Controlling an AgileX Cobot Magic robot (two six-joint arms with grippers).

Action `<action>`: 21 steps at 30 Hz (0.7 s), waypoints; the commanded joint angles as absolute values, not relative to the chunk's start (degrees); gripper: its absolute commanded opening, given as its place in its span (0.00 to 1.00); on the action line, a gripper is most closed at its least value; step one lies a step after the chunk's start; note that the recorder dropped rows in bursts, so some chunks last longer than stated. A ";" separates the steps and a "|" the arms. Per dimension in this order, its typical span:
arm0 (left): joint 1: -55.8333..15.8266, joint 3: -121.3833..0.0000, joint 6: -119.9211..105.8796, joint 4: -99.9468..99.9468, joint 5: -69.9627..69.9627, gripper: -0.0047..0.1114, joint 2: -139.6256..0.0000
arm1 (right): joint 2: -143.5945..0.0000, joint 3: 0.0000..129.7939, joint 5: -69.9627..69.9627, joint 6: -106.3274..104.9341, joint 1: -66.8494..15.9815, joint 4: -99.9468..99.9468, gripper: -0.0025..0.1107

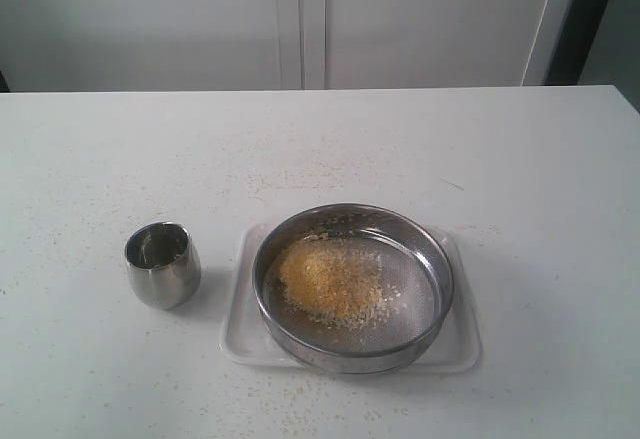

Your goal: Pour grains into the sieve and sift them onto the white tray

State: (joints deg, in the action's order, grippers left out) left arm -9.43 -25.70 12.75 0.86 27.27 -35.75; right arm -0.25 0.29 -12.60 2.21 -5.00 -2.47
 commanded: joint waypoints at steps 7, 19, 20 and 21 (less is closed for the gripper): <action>-9.36 -25.18 13.02 1.39 27.47 0.04 -35.35 | 0.00 5.99 -4.85 1.24 -4.68 -2.83 0.02; -9.36 -25.18 13.02 1.39 27.47 0.04 -35.35 | -16.73 24.61 26.26 3.31 -4.68 -1.42 0.02; -9.36 -25.18 13.02 1.39 27.47 0.04 -35.35 | -18.77 25.95 28.15 3.31 -4.68 -0.98 0.02; -9.36 -25.18 13.02 1.39 27.47 0.04 -35.35 | -20.77 26.94 29.38 3.31 -4.68 -0.86 0.02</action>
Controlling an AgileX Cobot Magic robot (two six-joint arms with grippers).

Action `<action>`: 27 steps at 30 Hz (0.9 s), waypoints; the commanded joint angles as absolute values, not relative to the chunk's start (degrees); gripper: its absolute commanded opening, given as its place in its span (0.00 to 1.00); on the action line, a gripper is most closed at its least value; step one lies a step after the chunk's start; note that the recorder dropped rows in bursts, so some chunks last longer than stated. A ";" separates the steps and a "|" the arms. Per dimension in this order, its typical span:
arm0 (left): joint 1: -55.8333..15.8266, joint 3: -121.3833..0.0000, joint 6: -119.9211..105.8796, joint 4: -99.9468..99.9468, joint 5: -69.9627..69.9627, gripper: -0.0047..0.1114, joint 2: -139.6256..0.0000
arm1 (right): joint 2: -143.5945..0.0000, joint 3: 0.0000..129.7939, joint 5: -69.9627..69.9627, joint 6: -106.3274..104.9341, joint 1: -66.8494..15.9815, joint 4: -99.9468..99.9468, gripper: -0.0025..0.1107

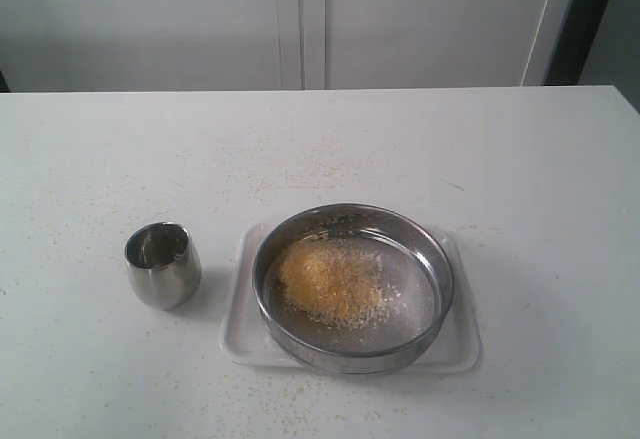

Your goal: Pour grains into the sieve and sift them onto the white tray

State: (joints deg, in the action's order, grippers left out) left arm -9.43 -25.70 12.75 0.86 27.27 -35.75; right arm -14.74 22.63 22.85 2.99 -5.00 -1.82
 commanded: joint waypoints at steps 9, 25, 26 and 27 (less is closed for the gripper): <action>-9.36 -25.18 13.02 1.39 27.47 0.04 -35.35 | -30.31 29.83 24.95 3.05 -4.68 -0.55 0.02; -9.36 -25.18 13.02 1.39 27.47 0.04 -35.35 | -47.96 36.71 34.29 6.20 -4.68 6.83 0.02; -9.36 -25.18 13.02 1.39 27.47 0.04 -35.35 | -49.92 37.33 34.53 5.44 -4.68 8.23 0.02; -9.36 -25.18 13.02 1.39 27.47 0.04 -35.35 | -51.94 37.87 34.81 4.06 -4.68 10.10 0.02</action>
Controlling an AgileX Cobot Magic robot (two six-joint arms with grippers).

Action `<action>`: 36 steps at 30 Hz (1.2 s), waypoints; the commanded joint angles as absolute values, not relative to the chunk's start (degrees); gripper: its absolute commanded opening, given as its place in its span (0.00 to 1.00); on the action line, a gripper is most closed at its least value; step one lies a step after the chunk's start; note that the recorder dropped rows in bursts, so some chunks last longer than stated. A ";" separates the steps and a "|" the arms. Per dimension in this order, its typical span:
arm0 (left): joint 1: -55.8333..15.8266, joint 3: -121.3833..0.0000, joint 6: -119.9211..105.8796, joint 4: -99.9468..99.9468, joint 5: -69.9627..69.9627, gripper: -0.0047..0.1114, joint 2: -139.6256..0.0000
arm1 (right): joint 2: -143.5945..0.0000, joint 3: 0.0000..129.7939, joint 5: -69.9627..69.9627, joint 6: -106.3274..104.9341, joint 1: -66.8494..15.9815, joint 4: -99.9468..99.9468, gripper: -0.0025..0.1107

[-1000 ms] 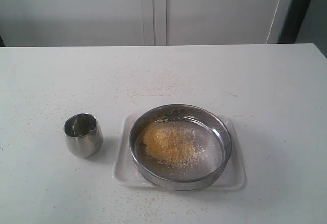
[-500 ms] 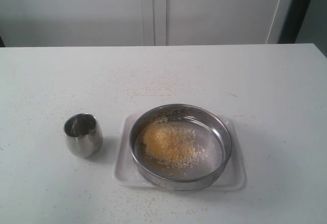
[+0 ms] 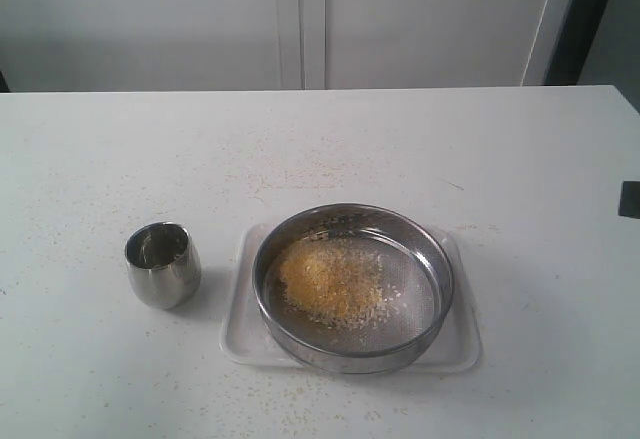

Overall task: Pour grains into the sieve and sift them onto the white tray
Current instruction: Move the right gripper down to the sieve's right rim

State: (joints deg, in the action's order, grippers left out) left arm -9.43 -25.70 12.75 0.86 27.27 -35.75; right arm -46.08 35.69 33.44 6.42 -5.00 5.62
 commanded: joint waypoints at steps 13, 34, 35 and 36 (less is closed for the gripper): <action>-9.36 -25.18 13.02 1.39 27.47 0.04 -35.35 | -76.72 49.11 40.73 -4.07 -13.11 19.96 0.02; -9.36 -25.18 13.02 1.39 27.47 0.04 -35.35 | -95.58 60.23 41.56 17.27 -22.78 1.19 0.21; -9.36 -25.18 13.02 1.39 27.47 0.04 -35.35 | -95.58 60.23 41.16 17.27 -22.78 1.19 0.23; -9.36 -25.18 13.02 1.39 27.47 0.04 -35.35 | -95.58 60.23 40.88 17.56 -22.78 1.19 0.24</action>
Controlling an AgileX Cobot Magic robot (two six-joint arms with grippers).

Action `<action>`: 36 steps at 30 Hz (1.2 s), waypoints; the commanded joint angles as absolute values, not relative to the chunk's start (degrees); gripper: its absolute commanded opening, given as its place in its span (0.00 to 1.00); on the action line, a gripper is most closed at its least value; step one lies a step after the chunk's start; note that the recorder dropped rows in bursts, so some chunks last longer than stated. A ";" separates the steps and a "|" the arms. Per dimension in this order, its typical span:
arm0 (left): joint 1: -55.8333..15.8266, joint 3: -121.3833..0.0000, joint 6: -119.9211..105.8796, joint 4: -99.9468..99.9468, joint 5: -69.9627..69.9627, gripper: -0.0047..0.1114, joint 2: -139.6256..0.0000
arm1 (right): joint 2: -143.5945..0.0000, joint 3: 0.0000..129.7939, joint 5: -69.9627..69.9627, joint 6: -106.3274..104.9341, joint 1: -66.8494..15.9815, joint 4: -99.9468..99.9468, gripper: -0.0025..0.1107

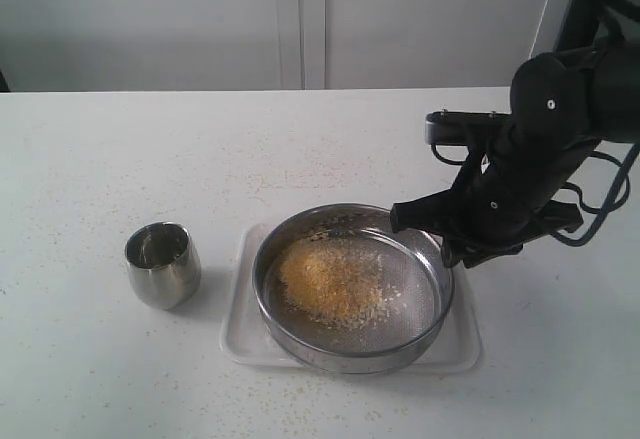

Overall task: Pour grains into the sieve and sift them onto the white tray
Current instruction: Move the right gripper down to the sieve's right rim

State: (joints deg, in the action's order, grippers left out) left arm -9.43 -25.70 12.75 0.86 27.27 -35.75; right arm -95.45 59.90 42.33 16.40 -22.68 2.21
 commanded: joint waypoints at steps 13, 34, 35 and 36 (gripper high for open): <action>-9.36 -25.18 13.02 1.39 27.47 0.04 -35.35 | -98.77 59.87 38.06 21.17 -22.78 1.39 0.28; -9.36 -25.18 13.02 1.39 27.47 0.04 -35.35 | -104.70 59.87 38.18 22.90 -22.78 1.72 0.14; -9.36 -25.18 13.02 1.39 27.47 0.04 -35.35 | -104.70 59.87 38.18 23.01 -22.78 1.72 0.12; -9.36 -25.18 13.02 1.39 27.47 0.04 -35.35 | -104.70 59.87 38.18 23.21 -22.78 1.72 0.06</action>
